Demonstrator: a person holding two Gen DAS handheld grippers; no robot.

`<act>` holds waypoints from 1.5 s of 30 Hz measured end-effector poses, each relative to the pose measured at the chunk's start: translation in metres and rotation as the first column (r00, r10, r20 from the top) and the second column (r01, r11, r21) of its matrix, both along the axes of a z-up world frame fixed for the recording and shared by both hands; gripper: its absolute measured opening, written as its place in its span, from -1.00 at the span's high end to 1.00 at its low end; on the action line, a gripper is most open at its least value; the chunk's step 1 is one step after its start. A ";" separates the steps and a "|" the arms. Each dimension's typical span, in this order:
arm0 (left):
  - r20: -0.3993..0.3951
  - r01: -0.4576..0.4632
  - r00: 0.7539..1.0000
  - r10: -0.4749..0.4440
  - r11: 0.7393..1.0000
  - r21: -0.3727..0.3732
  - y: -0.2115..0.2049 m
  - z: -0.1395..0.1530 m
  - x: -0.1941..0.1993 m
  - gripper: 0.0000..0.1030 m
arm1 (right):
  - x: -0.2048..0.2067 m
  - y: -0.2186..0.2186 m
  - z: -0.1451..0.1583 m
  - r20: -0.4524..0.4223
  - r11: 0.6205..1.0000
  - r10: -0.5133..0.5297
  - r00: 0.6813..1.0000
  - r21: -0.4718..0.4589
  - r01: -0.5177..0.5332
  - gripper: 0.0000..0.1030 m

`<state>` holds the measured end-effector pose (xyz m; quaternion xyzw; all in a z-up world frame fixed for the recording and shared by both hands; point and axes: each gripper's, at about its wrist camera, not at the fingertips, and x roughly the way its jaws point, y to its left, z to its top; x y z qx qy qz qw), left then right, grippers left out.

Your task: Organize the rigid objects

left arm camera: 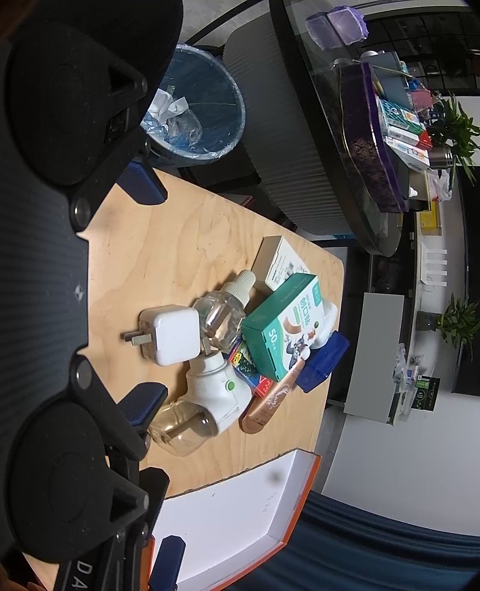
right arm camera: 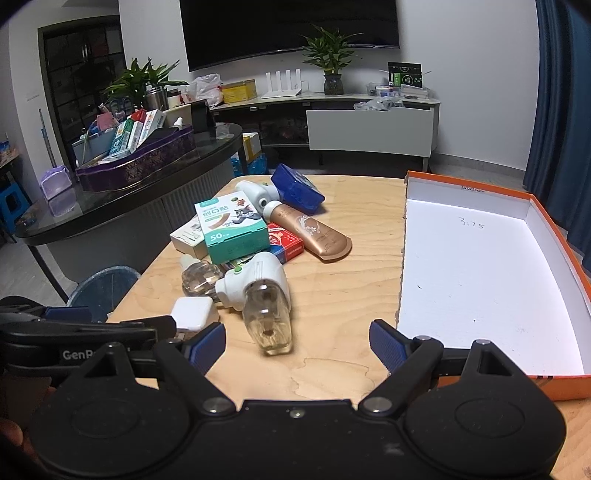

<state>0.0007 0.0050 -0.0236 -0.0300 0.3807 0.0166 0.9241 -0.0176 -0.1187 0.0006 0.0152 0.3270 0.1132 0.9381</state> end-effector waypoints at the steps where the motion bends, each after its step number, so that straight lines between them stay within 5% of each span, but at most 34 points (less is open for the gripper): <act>1: 0.000 0.001 1.000 -0.001 1.000 0.001 0.000 0.000 0.000 -1.00 | 0.000 0.000 0.000 0.001 1.000 0.000 1.000 -0.001 0.000 -0.94; 45: -0.020 0.001 1.000 0.000 1.000 0.020 -0.006 -0.007 0.006 -1.00 | 0.004 0.001 -0.002 0.001 1.000 0.006 1.000 -0.017 -0.006 -0.94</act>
